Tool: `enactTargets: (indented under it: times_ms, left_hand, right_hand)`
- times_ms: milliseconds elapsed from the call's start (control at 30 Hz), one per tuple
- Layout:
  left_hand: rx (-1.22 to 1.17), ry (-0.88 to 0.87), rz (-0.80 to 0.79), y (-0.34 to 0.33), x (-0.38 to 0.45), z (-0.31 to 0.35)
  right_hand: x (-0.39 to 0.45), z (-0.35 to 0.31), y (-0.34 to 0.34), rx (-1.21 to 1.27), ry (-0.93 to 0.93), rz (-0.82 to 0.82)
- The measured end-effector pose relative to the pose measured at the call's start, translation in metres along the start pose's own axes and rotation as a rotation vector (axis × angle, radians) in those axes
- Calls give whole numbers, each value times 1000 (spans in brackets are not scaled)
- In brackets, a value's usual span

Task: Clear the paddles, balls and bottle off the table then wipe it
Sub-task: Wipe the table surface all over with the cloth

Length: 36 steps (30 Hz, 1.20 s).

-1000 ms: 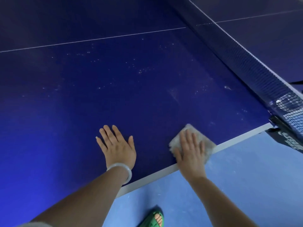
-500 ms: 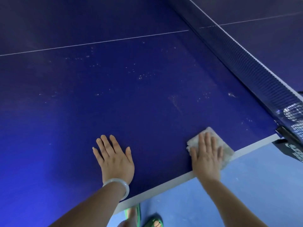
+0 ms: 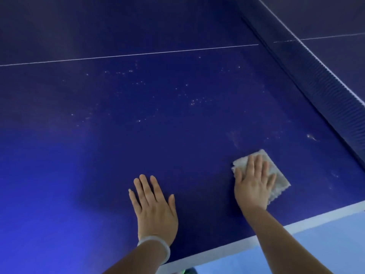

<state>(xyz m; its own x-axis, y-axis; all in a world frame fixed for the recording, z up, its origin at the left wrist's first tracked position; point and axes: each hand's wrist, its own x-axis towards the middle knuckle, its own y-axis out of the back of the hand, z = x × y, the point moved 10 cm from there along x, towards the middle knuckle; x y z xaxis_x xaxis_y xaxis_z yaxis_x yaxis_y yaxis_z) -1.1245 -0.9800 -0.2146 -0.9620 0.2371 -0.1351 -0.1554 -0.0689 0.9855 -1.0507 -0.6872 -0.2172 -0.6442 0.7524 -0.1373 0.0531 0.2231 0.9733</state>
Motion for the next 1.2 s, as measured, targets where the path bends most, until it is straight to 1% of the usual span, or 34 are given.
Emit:
enactTargets:
  times_ms: [33,67,167,200,233,267,300,400,433,500,567,633,767,833,867,933,1000,1133,1167,1200]
  left_hand:
    - [1,-3,3,0,0,0]
    - [2,-6,11,-1,0,-1]
    - [-4,-13,10,-2,1,-1]
    - [-6,-12,4,-3,2,-1]
    - [-13,-11,-1,-3,3,-1]
    - [-20,-14,-6,-4,3,-1]
    - [-25,-21,-6,-3,3,0]
    - [-80,-3,1,0,5,-3]
    - [-114,3,17,4,7,-4]
    - [-170,-65,52,16,15,6]
    - [-180,-175,39,24,27,28]
    - [-164,-212,20,27,47,49]
    - [-100,-190,-29,21,98,87]
    - [-85,-144,-75,9,115,94]
    - [-79,-125,-71,6,119,96]
    - [-76,-103,-59,5,119,99]
    - [-90,-122,-26,6,117,102]
    - [-39,-119,-14,2,118,101]
    - [-26,-115,-20,2,118,101]
    - [-13,-111,-26,1,117,101]
  right_hand:
    - [-9,-21,-4,-12,63,9]
    - [-21,-50,-9,-25,187,12]
    - [-67,-135,-32,-94,670,-84]
    - [-72,-149,-37,-125,784,-114]
    - [-69,-153,-37,-147,852,-138]
    - [-59,-150,-36,-163,870,-143]
    - [-43,-139,-32,-163,836,-136]
    - [11,-86,-15,-118,548,-112]
    - [20,-72,-11,-108,481,-114]
    - [26,-58,-9,-117,440,-127]
    - [27,-56,-9,-128,448,-135]
    - [26,-57,-9,-127,441,-133]
    - [26,-58,-8,-119,444,-131]
    - [25,-59,-8,-115,437,-128]
    - [24,-60,-9,-103,438,-125]
    - [22,-71,-10,-87,495,-128]
    - [24,-89,-13,-97,607,-136]
    - [59,-114,-16,-136,794,-156]
    - [76,-114,-13,-158,806,-148]
    - [97,-107,-9,-173,776,-139]
